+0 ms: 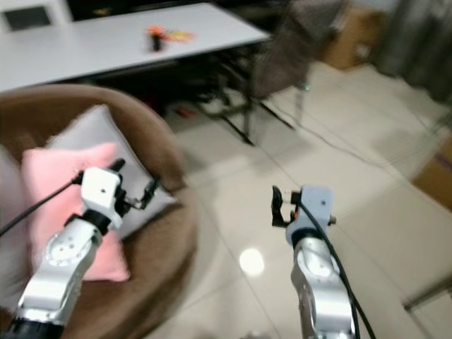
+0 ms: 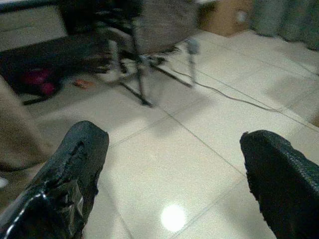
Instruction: Move the pillow to the sofa from floor
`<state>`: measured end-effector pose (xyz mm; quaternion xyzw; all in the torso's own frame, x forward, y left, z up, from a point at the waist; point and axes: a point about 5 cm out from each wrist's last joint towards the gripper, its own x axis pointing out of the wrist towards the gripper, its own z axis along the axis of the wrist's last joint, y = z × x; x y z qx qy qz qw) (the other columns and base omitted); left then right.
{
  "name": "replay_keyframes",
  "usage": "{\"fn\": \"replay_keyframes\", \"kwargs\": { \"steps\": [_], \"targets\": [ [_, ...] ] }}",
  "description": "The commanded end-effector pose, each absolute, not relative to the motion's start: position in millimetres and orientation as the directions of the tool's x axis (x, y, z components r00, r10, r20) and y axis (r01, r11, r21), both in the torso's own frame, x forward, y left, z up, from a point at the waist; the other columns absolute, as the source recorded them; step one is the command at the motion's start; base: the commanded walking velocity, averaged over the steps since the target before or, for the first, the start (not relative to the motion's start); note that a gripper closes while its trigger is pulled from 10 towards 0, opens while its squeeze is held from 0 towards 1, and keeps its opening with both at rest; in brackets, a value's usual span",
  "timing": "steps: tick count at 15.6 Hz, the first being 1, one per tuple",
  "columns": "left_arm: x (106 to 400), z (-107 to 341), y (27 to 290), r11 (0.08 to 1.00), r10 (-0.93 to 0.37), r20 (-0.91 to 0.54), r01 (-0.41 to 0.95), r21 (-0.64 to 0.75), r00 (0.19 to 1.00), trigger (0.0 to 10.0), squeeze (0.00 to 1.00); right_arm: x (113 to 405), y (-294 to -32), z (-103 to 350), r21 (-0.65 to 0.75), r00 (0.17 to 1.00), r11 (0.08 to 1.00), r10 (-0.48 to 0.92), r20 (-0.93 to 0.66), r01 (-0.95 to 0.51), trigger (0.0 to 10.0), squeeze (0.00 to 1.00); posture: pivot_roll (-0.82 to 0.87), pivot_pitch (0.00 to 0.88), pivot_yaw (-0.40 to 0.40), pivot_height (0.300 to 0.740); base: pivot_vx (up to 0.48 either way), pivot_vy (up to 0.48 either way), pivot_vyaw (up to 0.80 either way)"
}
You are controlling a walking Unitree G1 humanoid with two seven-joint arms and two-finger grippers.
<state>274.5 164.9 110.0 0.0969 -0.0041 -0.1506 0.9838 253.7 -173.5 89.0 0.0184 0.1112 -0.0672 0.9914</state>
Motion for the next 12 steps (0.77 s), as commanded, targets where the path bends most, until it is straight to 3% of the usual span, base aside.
{"fn": "replay_keyframes", "kwargs": {
  "steps": [1, 6, 12],
  "targets": [
    [276.1, 112.8, 165.2, 0.935, -0.293, -0.014, 0.290, 0.205, 0.956, 10.0, 0.00, 254.1, -175.0, 89.7, 0.013, 0.964, 0.989, -0.138, -0.229, 0.145, 10.0, 0.00, -0.14, 0.000, 0.050, 0.740, 0.000, 0.000, -0.80],
    [276.4, 112.6, 164.2, 0.942, -0.276, 0.003, 0.270, 0.201, 0.961, 10.0, 0.00, 254.0, -175.3, 88.6, -0.013, 0.957, 0.990, -0.136, -0.255, 0.138, 10.0, 0.00, -0.14, 0.000, 0.036, 0.740, 0.000, 0.000, -0.80],
    [274.9, 111.8, 166.8, 0.952, -0.242, 0.013, 0.235, 0.194, 0.970, 10.0, 0.00, 257.7, -175.4, 91.4, -0.029, 0.961, 0.994, -0.110, -0.254, 0.106, 10.0, 0.00, -0.13, 0.000, 0.002, 0.740, 0.000, -0.408, -0.80]
  ]
}}
